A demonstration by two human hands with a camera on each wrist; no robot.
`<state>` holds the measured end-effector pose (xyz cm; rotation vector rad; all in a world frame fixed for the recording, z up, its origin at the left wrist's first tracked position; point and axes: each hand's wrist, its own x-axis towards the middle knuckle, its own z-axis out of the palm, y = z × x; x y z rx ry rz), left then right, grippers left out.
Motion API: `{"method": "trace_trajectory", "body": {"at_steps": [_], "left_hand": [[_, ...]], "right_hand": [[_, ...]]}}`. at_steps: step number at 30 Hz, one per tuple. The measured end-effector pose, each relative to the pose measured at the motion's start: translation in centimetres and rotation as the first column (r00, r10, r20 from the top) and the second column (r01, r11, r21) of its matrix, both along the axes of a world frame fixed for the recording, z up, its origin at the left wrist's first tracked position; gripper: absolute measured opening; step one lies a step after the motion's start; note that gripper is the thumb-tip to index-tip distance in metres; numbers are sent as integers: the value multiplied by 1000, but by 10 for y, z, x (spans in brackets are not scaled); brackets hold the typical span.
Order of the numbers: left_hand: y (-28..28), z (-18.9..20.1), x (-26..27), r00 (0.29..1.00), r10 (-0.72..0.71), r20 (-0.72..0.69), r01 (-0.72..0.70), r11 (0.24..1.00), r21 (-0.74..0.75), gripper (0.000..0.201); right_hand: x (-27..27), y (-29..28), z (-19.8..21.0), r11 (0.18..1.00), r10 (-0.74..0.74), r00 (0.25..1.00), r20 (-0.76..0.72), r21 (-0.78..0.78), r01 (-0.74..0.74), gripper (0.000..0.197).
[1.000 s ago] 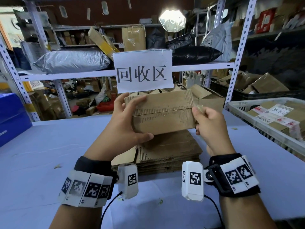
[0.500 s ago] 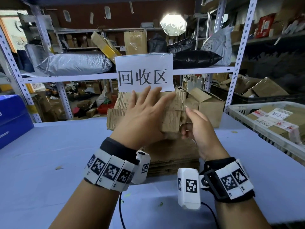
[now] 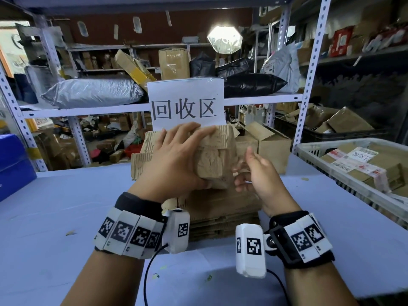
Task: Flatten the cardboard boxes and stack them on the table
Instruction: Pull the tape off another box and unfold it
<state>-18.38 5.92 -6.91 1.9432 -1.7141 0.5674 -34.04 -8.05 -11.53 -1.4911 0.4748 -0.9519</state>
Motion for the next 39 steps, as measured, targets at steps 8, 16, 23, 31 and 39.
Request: {"method": "trace_trajectory", "body": {"at_steps": [8, 16, 23, 31, 39], "left_hand": [[4, 4, 4, 999, 25, -43, -25, 1000, 3, 115], [6, 4, 9, 999, 35, -24, -35, 999, -12, 117], [6, 6, 11, 999, 42, -30, -42, 999, -14, 118], [5, 7, 8, 999, 50, -15, -50, 999, -6, 118], [5, 5, 10, 999, 36, -1, -36, 999, -5, 118]], "right_hand": [[2, -7, -2, 999, 0, 999, -44, 44, 2, 46], [-1, -23, -7, 974, 59, 992, 112, 212, -81, 38], [-5, -25, -3, 941, 51, 974, 222, 316, -121, 16], [-1, -18, 2, 872, 130, 962, 238, 435, -225, 34], [0, -66, 15, 986, -107, 971, -213, 104, 131, 20]]}}
